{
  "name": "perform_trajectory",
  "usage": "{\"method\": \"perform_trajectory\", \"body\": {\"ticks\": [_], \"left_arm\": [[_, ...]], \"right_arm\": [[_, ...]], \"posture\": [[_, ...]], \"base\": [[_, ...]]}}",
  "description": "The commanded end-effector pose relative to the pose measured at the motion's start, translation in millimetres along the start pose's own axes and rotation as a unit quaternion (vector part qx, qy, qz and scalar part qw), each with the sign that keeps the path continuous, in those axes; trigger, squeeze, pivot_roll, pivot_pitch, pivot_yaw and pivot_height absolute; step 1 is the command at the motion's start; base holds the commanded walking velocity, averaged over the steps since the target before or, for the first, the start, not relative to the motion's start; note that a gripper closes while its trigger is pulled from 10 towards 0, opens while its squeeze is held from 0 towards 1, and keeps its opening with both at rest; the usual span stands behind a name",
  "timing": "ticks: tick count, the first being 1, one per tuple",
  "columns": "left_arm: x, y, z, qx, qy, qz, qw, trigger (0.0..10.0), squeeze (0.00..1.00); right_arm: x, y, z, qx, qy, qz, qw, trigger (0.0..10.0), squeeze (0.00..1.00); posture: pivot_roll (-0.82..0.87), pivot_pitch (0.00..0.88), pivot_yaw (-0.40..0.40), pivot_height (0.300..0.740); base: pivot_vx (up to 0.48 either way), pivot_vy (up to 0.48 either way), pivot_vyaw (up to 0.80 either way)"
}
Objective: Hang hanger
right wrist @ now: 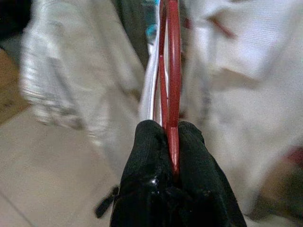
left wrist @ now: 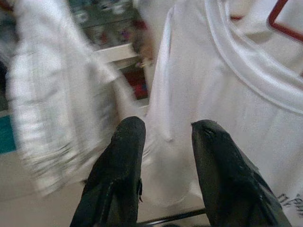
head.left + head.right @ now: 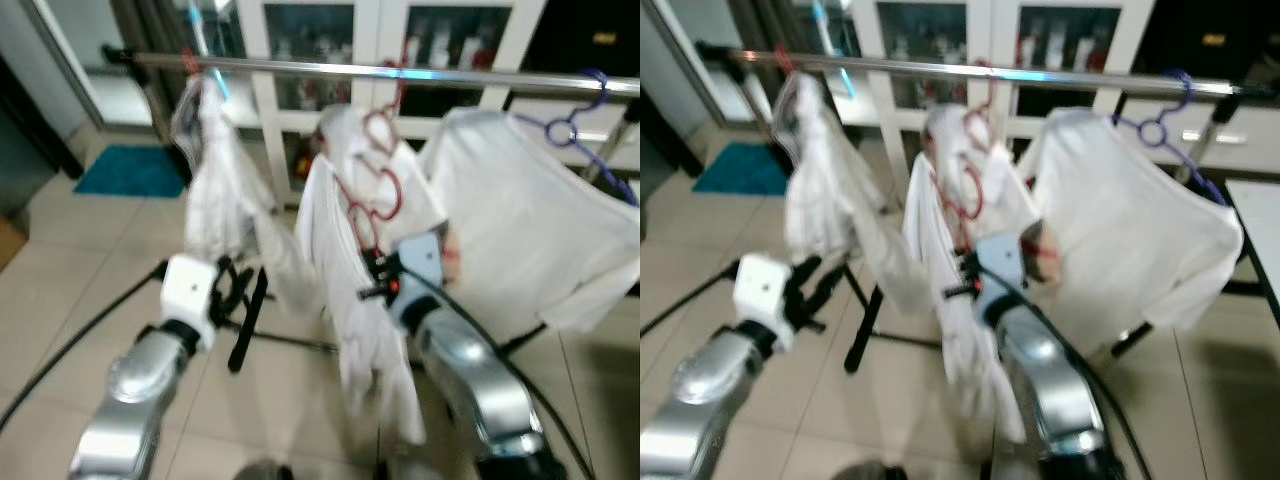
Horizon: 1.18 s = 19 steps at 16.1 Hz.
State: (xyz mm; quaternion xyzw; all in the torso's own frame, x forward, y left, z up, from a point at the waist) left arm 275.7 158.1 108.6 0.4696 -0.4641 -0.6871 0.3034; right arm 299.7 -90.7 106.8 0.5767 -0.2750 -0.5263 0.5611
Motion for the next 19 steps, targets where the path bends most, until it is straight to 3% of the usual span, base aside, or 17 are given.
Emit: {"method": "perform_trajectory", "body": {"ticks": [1,8,15,19], "left_arm": [[-6.9,-2.8,4.9,-0.005,0.008,-0.005,1.000,10.0,0.00],[-9.7,-8.7,11.9,-0.015,0.012,-0.013,1.000,10.0,0.00],[-7.0,-7.9,13.2,-0.019,-0.002,-0.035,0.999,10.0,0.00],[-5.2,-5.7,14.3,-0.013,-0.021,-0.047,0.999,10.0,0.00]], "right_arm": [[-13.4,9.6,-2.7,0.020,0.027,-0.004,0.999,10.0,0.00],[-31.2,15.1,-3.1,0.028,0.052,0.004,0.998,10.0,0.00],[-32.5,38.8,-6.2,0.069,0.031,-0.001,0.997,10.0,0.00],[-6.6,48.2,-8.1,0.089,-0.053,-0.028,0.994,10.0,0.00]], "posture": [[-0.03,0.128,0.068,0.740],[-0.01,0.129,0.055,0.740],[0.00,0.126,0.049,0.740],[0.00,0.124,0.049,0.740]], "base": [[0.315,0.000,0.00],[0.311,0.000,0.00],[0.261,0.000,0.00],[0.000,0.000,0.00]]}}
Point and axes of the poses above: a point about 5 cm out from each wrist's last joint towards the gripper, its own z axis pointing back from the gripper into the wrist, its own y axis along the axis of the wrist's last joint, x = y × z, the point moved 3 cm from there along -z, pointing out of the wrist towards the gripper, and after that the axes turned 15 degrees about -z, right-handed, at the moved point
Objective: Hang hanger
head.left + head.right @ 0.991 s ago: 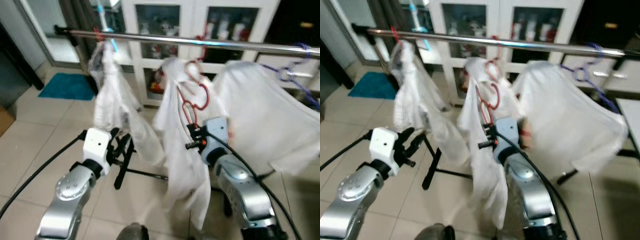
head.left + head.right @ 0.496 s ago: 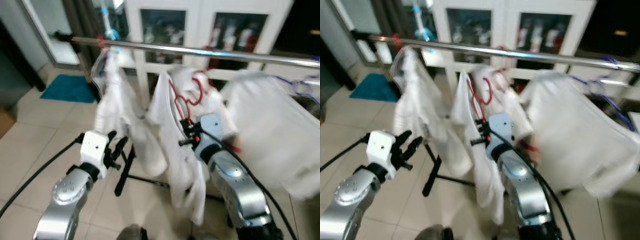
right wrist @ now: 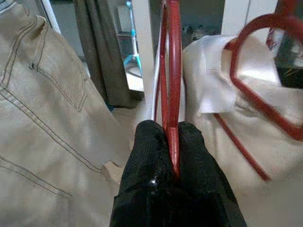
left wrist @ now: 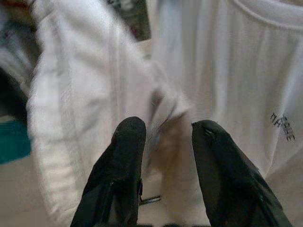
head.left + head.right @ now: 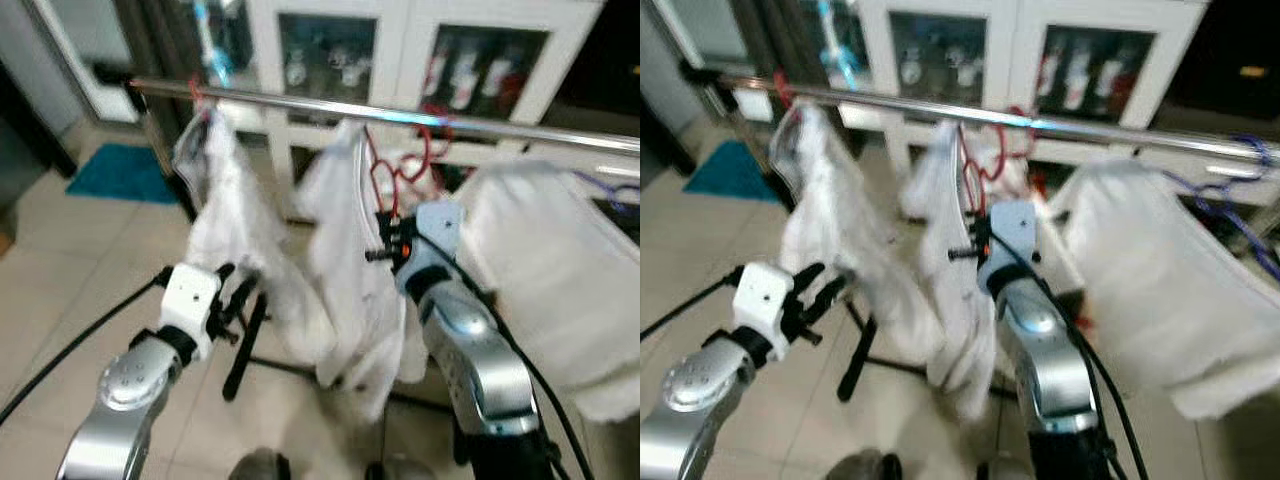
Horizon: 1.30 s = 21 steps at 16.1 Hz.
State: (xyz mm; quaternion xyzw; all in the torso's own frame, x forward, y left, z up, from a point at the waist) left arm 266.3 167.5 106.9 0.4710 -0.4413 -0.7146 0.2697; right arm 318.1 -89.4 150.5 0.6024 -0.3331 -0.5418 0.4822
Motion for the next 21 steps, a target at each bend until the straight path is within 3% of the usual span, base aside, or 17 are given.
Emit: {"method": "perform_trajectory", "body": {"ticks": [1,4,5,8,9,10,12,13,16,21], "left_arm": [[-1.0,-0.4,2.4,0.000,-0.001,-0.005,1.000,10.0,0.00],[0.4,0.6,2.0,0.002,-0.005,-0.007,1.000,10.0,0.00],[1.2,1.1,2.1,0.003,-0.008,-0.008,1.000,10.0,0.00],[1.7,1.8,1.7,0.005,-0.010,-0.010,1.000,10.0,0.00],[1.5,2.0,1.4,0.005,-0.011,-0.011,1.000,10.0,0.00],[1.5,2.4,0.9,0.006,-0.012,-0.012,1.000,10.0,0.00],[1.4,3.2,0.2,0.008,-0.012,-0.014,1.000,10.0,0.00],[1.3,4.4,-0.2,0.010,-0.014,-0.017,1.000,10.0,0.00],[1.6,11.2,-0.9,0.026,-0.038,-0.030,0.998,10.0,0.00],[11.1,24.1,1.6,0.064,-0.108,-0.038,0.991,10.0,0.00]], "right_arm": [[14.6,4.6,1.1,0.010,-0.036,-0.007,0.999,10.0,0.00],[49.7,7.8,7.0,0.025,-0.126,-0.018,0.992,10.0,0.00],[68.3,9.4,14.0,0.034,-0.176,-0.009,0.984,10.0,0.00],[93.8,11.2,26.4,0.038,-0.247,0.030,0.968,10.0,0.00],[94.5,9.7,25.7,0.033,-0.246,0.027,0.968,10.0,0.00],[88.9,8.6,21.5,0.029,-0.226,0.025,0.973,10.0,0.00],[58.7,9.9,9.5,0.034,-0.137,-0.001,0.990,10.0,0.00],[41.2,11.7,5.1,0.035,-0.092,0.014,0.995,10.0,0.00],[12.2,15.1,-5.6,0.034,-0.029,0.002,0.999,10.0,0.00],[1.0,16.3,-38.0,-0.001,-0.017,-0.001,1.000,10.0,0.00]], "posture": [[0.00,0.124,0.049,0.740],[0.00,0.126,0.050,0.740],[-0.01,0.125,0.050,0.740],[-0.01,0.125,0.051,0.740],[-0.01,0.125,0.053,0.740],[-0.01,0.125,0.054,0.740],[-0.01,0.121,0.052,0.740],[-0.01,0.118,0.051,0.740],[-0.01,0.115,0.050,0.740],[0.00,0.103,0.048,0.740]], "base": [[0.000,0.000,0.00],[0.000,0.000,0.00],[0.000,0.000,0.00],[0.000,0.000,0.00],[0.000,0.000,0.00],[0.000,0.000,0.00],[0.000,0.000,0.00],[0.000,0.000,0.00],[0.000,0.000,0.00],[0.000,0.000,0.00]]}}
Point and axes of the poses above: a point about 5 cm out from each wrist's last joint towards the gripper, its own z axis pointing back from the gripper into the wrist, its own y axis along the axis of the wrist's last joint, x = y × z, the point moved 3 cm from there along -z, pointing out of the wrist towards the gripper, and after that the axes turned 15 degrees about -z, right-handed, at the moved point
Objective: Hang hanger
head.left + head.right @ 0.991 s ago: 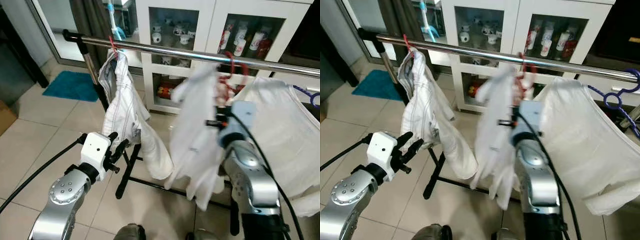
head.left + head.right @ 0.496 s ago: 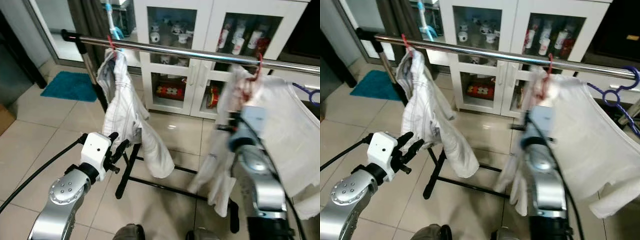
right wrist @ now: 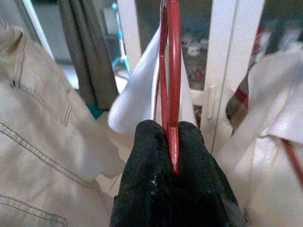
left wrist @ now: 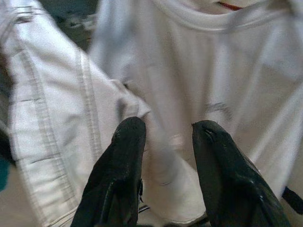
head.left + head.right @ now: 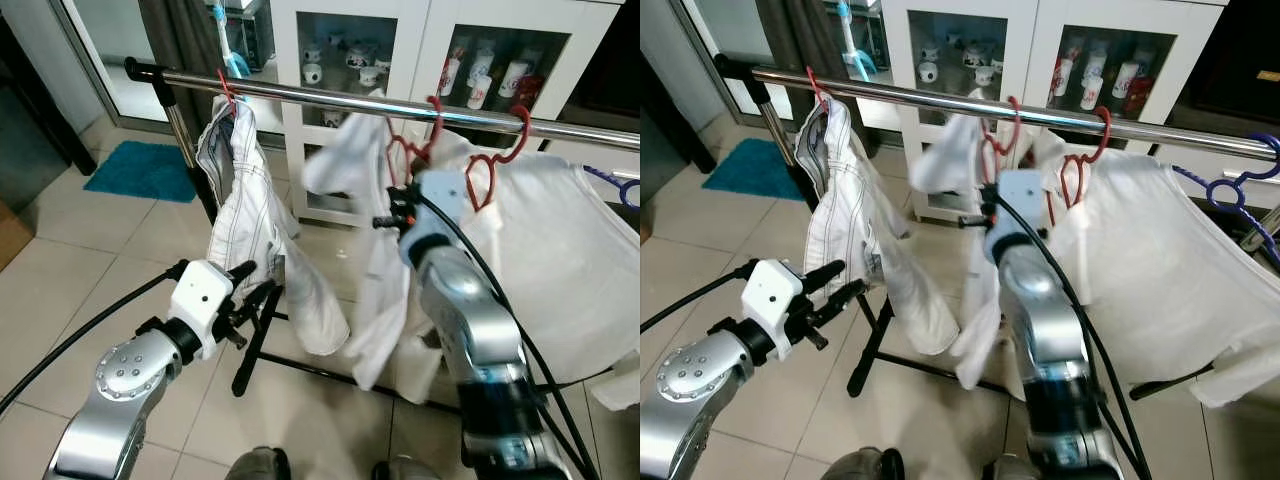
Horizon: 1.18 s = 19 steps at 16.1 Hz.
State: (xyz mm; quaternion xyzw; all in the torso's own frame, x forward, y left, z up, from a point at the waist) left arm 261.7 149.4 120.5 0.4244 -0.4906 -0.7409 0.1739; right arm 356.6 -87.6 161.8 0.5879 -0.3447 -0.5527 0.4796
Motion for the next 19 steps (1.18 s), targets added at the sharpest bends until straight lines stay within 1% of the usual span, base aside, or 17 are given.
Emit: {"method": "perform_trajectory", "body": {"ticks": [1,3,5,7,10,11,13,14,15,16,17,19], "left_arm": [[6.6,8.9,2.8,0.021,-0.033,-0.001,0.999,10.0,0.00],[15.7,19.8,5.6,0.047,-0.077,0.020,0.996,10.0,0.00],[18.1,22.4,7.0,0.052,-0.090,0.026,0.994,10.0,0.00],[16.9,29.6,8.9,0.069,-0.093,0.022,0.993,10.0,0.00],[6.2,41.4,7.2,0.093,-0.070,0.015,0.993,10.0,0.00],[3.8,47.5,6.6,0.106,-0.068,0.020,0.992,10.0,0.00],[4.2,51.8,7.2,0.114,-0.074,0.025,0.990,10.0,0.00],[3.5,53.7,7.2,0.119,-0.074,0.029,0.990,10.0,0.00],[2.3,55.1,7.2,0.122,-0.074,0.031,0.989,10.0,0.00],[0.3,56.7,7.1,0.126,-0.069,0.030,0.989,10.0,0.00],[-1.6,58.2,6.8,0.128,-0.064,0.030,0.989,10.0,0.00],[-2.5,58.8,7.3,0.129,-0.062,0.030,0.989,10.0,0.00]], "right_arm": [[-1.7,-2.2,-8.4,-0.021,0.002,0.003,1.000,10.0,0.00],[4.8,-3.7,-24.6,-0.040,-0.027,-0.009,0.999,10.0,0.00],[7.3,-2.0,-32.0,-0.046,-0.038,-0.014,0.998,10.0,0.00],[6.6,-7.2,-40.0,-0.075,-0.036,-0.014,0.996,10.0,0.00],[8.5,-21.9,-39.3,-0.112,-0.032,0.011,0.993,10.0,0.00],[9.4,-29.5,-37.3,-0.123,-0.030,0.016,0.992,10.0,0.00],[8.1,-33.0,-34.9,-0.122,-0.019,-0.002,0.992,10.0,0.00],[7.8,-30.7,-33.9,-0.113,-0.012,-0.005,0.994,10.0,0.65],[7.8,-25.1,-33.3,-0.093,-0.006,0.009,0.996,10.0,1.00],[4.3,-17.6,-31.7,-0.069,0.010,-0.009,0.998,10.0,1.00],[-1.1,-10.3,-28.4,-0.048,0.039,-0.036,0.997,10.0,1.00],[-2.8,-3.8,-21.9,-0.031,0.053,-0.039,0.997,10.0,1.00]], "posture": [[0.00,0.101,0.047,0.740],[0.01,0.099,0.049,0.740],[0.01,0.101,0.050,0.740],[0.01,0.101,0.047,0.740],[0.01,0.104,0.044,0.740],[0.01,0.106,0.047,0.740],[0.01,0.109,0.053,0.740],[0.01,0.110,0.055,0.740],[0.01,0.112,0.056,0.740],[0.01,0.112,0.058,0.740],[0.01,0.113,0.058,0.740],[0.01,0.115,0.059,0.740]], "base": [[0.000,0.000,0.00],[0.000,0.000,0.00],[0.000,0.000,0.00],[0.000,0.000,0.00],[0.000,0.000,0.00],[0.000,0.000,0.00],[0.000,0.000,0.00],[0.000,0.000,0.00],[0.000,0.000,0.00],[0.000,0.000,0.00],[0.000,0.000,0.00],[0.000,0.000,0.00]]}}
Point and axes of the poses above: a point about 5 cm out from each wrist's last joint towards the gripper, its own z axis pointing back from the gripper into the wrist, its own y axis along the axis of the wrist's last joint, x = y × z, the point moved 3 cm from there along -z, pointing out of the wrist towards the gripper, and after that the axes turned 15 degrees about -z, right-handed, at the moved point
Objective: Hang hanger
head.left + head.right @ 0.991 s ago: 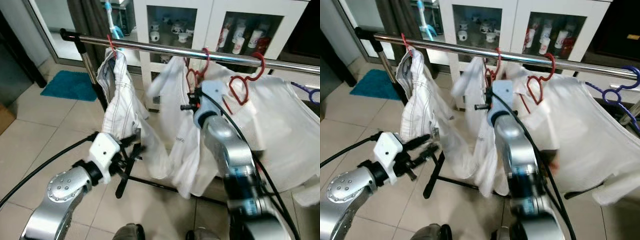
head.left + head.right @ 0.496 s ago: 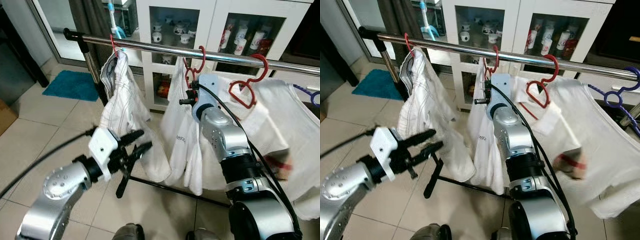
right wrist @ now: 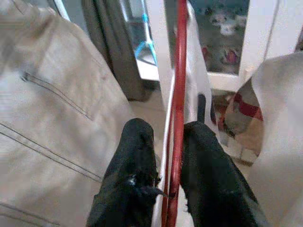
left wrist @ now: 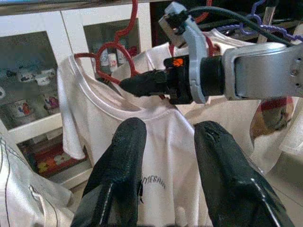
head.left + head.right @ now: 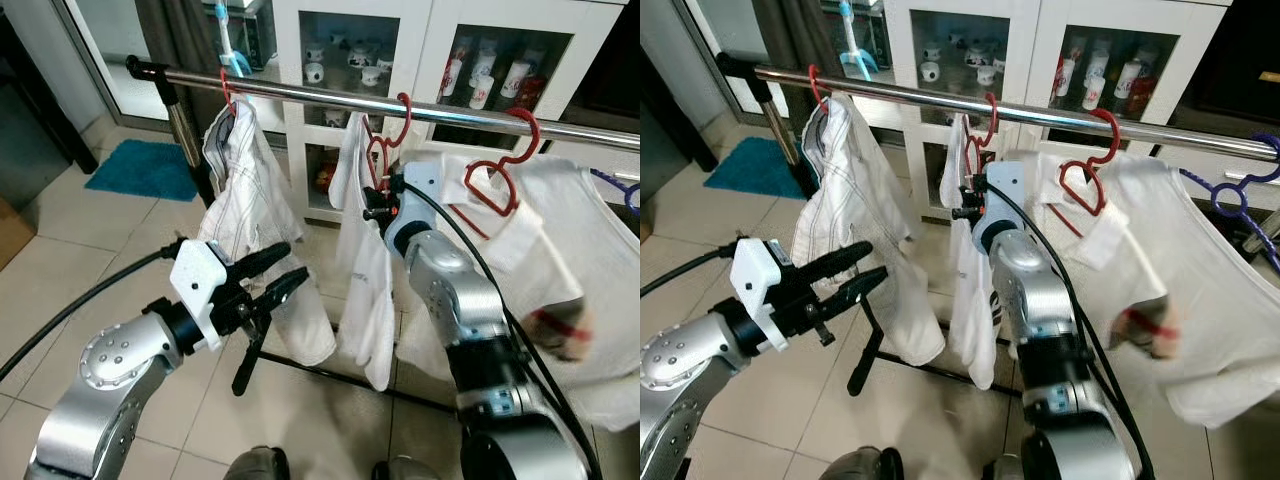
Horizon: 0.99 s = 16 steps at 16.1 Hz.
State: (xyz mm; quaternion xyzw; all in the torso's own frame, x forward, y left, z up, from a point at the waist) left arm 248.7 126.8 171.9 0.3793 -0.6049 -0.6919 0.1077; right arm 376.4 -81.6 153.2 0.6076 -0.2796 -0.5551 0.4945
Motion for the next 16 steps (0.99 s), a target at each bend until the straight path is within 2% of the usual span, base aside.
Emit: {"method": "perform_trajectory", "body": {"ticks": [1,4,5,8,10,16], "left_arm": [[-1.5,0.6,2.1,-0.003,0.008,0.003,1.000,10.0,0.00],[-3.1,-9.4,2.5,-0.023,0.040,0.021,0.999,10.0,0.00],[-0.9,-14.1,2.3,-0.031,0.046,0.021,0.998,10.0,0.00],[-1.3,-15.0,2.2,-0.037,0.058,0.009,0.998,10.0,0.01],[-1.5,-15.4,2.2,-0.039,0.061,0.008,0.997,10.0,0.01],[-2.7,-16.1,2.6,-0.044,0.066,-0.002,0.997,10.0,0.00]], "right_arm": [[-6.8,9.0,5.4,0.017,0.022,-0.008,1.000,10.0,1.00],[-10.5,21.9,23.9,0.047,0.046,0.017,0.998,10.0,1.00],[-12.0,22.1,39.5,0.051,0.060,0.048,0.996,10.0,1.00],[-19.6,17.3,59.9,0.049,0.088,0.042,0.994,10.0,1.00],[-20.9,19.9,65.2,0.066,0.090,0.033,0.993,10.0,1.00],[-22.6,22.7,68.9,0.071,0.092,0.044,0.992,10.0,1.00]], "posture": [[0.01,0.115,0.058,0.740],[0.01,0.121,0.055,0.740],[0.01,0.123,0.053,0.740],[0.01,0.128,0.048,0.740],[0.01,0.129,0.046,0.740],[0.01,0.126,0.045,0.740]], "base": [[0.000,0.000,0.00],[0.000,0.000,0.00],[0.000,0.000,0.00],[0.000,0.000,0.00],[0.000,-0.364,0.00],[0.000,-0.333,0.00]]}}
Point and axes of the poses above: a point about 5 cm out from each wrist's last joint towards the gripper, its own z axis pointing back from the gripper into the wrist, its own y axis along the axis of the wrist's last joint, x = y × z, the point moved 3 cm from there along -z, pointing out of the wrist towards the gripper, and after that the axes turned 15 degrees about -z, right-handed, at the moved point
